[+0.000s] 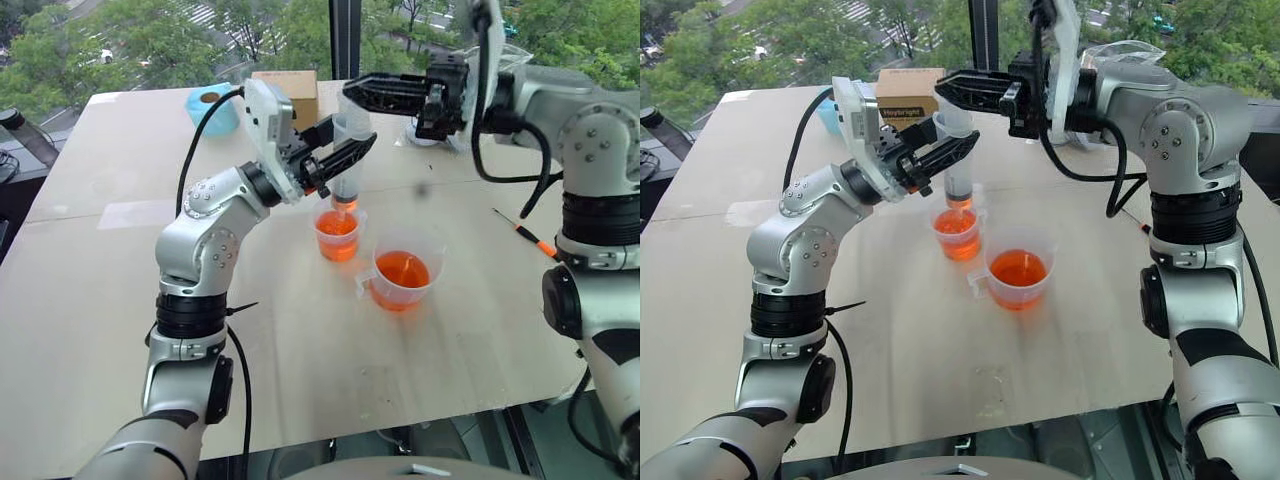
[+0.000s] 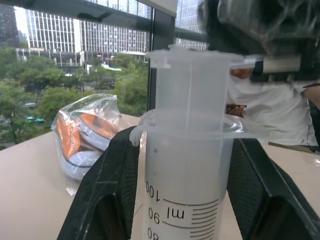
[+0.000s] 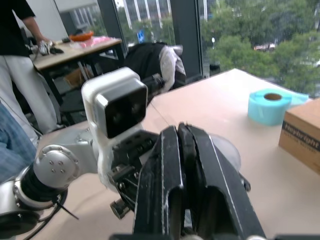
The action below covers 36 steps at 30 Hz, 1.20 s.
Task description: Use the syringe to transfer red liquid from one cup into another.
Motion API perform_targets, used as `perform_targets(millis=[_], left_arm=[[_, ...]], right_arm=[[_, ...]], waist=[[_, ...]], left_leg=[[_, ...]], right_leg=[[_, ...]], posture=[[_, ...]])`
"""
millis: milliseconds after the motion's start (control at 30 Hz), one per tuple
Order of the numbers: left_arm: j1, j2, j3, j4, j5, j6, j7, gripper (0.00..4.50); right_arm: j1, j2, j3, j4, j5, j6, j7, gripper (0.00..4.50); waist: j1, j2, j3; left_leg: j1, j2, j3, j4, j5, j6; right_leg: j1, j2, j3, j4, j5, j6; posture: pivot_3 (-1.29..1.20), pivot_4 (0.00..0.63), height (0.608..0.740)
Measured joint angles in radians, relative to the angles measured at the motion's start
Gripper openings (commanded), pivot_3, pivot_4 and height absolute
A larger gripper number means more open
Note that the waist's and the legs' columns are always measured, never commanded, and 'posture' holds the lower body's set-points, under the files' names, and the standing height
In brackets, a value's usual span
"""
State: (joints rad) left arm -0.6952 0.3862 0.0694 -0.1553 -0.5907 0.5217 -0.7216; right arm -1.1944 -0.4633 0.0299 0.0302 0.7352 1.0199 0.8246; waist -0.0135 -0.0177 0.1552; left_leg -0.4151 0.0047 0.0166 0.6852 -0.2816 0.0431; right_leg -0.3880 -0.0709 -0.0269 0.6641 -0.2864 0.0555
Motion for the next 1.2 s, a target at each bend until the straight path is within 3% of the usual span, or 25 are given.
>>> perform_targets(millis=[833,1200], left_arm=[[0.019,0.016,0.010,-0.049,-0.022,0.061,0.050,2.03],[-0.013,0.016,0.044,-0.075,-0.051,0.037,0.052,2.03]], right_arm=[[0.031,-0.021,0.067,-0.053,-0.066,0.002,0.048,0.04],[0.024,0.054,-0.148,0.015,0.085,0.068,-0.011,0.04]], waist=[[0.000,0.000,0.000],[0.001,0.000,0.000]], left_leg=[[0.000,0.000,0.000,0.000,0.000,0.000],[0.000,0.000,0.000,0.000,0.000,0.000]], right_leg=[[0.000,0.000,0.000,0.000,0.000,0.000],[0.000,0.000,0.000,0.000,0.000,0.000]], posture=[[0.00,0.150,0.740],[0.00,0.150,0.740]])
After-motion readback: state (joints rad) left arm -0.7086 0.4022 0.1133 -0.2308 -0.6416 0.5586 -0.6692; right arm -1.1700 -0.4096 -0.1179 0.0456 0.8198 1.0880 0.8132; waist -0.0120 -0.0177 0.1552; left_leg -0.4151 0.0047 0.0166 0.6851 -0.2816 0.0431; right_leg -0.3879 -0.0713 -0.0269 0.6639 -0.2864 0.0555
